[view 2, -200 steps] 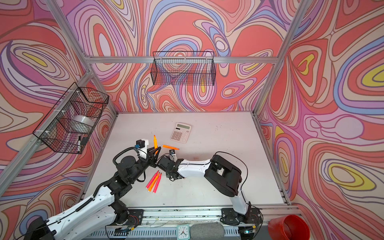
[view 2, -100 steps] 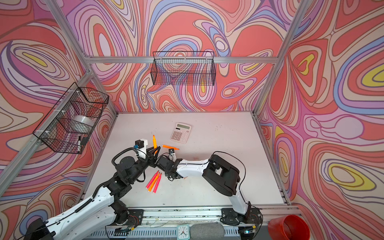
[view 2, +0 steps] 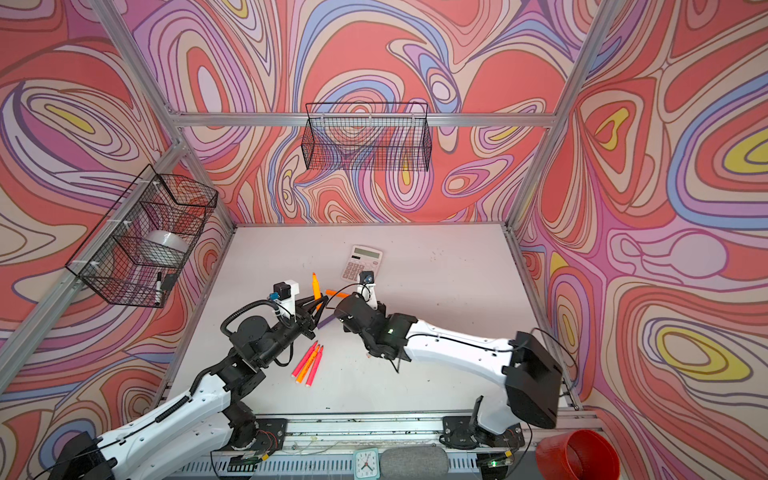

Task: Insert the pens into the pen caps
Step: 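Lift the pink cap with the right gripper and bring it above the highlighter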

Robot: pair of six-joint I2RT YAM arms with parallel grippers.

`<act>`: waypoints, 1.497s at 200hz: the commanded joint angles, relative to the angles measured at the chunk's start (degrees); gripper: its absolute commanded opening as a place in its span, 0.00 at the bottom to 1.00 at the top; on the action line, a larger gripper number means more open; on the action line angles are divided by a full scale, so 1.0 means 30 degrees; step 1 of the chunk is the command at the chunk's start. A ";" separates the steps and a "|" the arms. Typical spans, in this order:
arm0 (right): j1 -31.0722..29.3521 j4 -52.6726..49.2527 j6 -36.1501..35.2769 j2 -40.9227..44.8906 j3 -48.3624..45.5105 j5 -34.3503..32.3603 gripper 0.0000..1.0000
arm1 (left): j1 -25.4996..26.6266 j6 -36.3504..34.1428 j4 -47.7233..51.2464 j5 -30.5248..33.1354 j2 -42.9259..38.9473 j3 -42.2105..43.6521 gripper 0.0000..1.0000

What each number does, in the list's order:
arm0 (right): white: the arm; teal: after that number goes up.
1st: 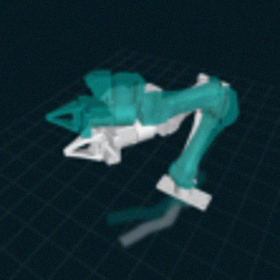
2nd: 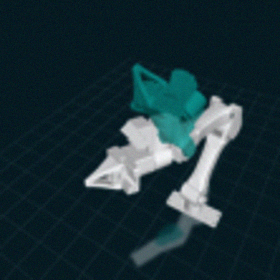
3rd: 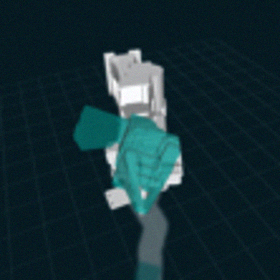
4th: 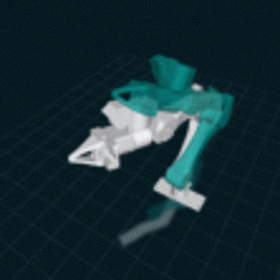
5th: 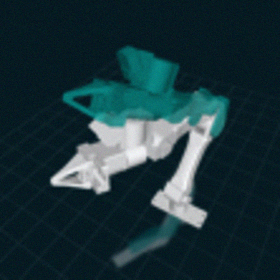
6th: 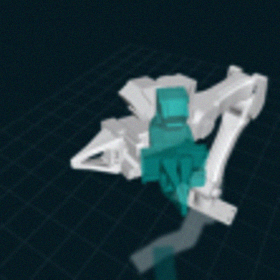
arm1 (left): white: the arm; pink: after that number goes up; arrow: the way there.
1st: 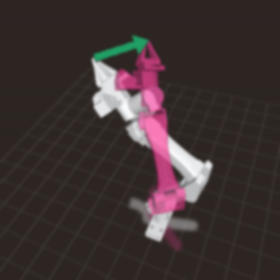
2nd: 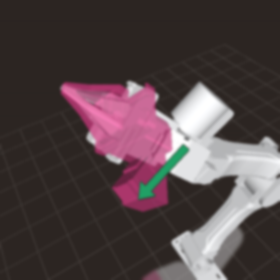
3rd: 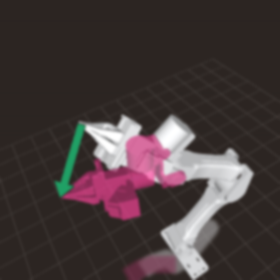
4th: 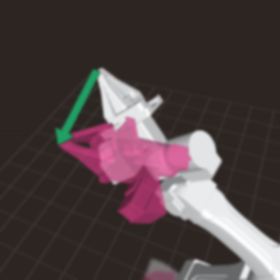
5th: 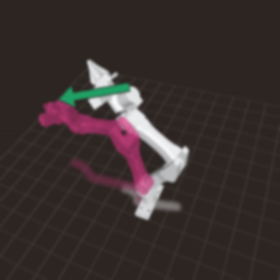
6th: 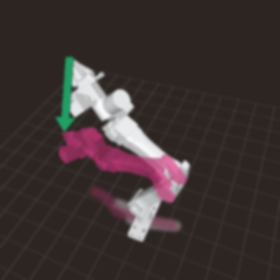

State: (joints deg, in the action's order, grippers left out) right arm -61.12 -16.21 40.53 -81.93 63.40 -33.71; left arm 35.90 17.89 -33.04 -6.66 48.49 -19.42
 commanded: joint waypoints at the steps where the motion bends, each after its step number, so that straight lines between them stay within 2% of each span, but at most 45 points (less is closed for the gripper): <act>1: 0.0130 0.2914 -0.2680 0.2514 -0.1320 -0.1857 0.00 | -0.0021 0.0451 -0.2160 -0.3976 0.1309 -0.0584 0.00; 15: 0.0159 0.4452 -0.4020 0.4027 -0.2065 -0.1576 0.00 | 0.0038 0.0492 -0.2591 -0.5466 0.2264 -0.1022 0.00; 33: 0.0188 0.5239 -0.5166 0.5749 -0.2548 -0.1332 0.00 | 0.0102 0.0661 -0.2519 -0.5562 0.2920 -0.1363 0.00; 66: 0.0189 0.6757 -0.6192 0.8128 -0.4025 -0.0795 0.00 | 0.0829 -0.0346 -0.0207 -0.5630 0.3377 -0.2659 0.00; 80: 0.0185 0.7546 -0.6479 0.8901 -0.4815 -0.0413 0.00 | 0.1145 -0.1781 0.1560 -0.6525 0.3045 -0.3177 0.00; 92: 0.0189 0.8073 -0.6453 0.9250 -0.5322 -0.0364 0.00 | 0.1646 -0.1901 0.2661 -0.4120 0.2537 -0.3716 0.00; 98: 0.0178 0.8333 -0.6418 0.9305 -0.5492 -0.0363 0.00 | 0.1763 -0.1864 0.3334 -0.3249 0.2429 -0.4188 0.00; 107: 0.0188 0.8833 -0.6322 0.9305 -0.5709 -0.0191 0.00 | 0.1773 -0.2067 0.4135 -0.3179 0.2368 -0.4631 0.00; 149: 0.0185 1.2254 -0.6152 0.7477 -0.6198 0.1550 0.00 | 0.1856 -0.2705 0.3374 -0.4777 0.3111 -0.4496 0.00; 167: 0.0181 1.2078 -0.6428 0.6677 -0.5634 0.2389 0.00 | 0.1919 -0.2953 0.4080 -0.5772 0.3760 -0.5195 0.00; 236: 0.0218 1.3247 -0.6057 0.7793 -0.6974 0.1969 0.00 | 0.1978 -0.2705 0.3444 -0.6832 0.5074 -0.5355 0.00; 299: 0.0203 1.3776 -0.6099 0.7198 -0.6961 0.1943 0.00 | 0.1979 -0.2678 0.3219 -0.7310 0.4873 -0.5234 0.00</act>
State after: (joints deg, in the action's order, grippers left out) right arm -60.77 23.68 22.55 -59.42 42.74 -27.64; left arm 41.65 10.50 -22.06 -26.92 63.64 -33.80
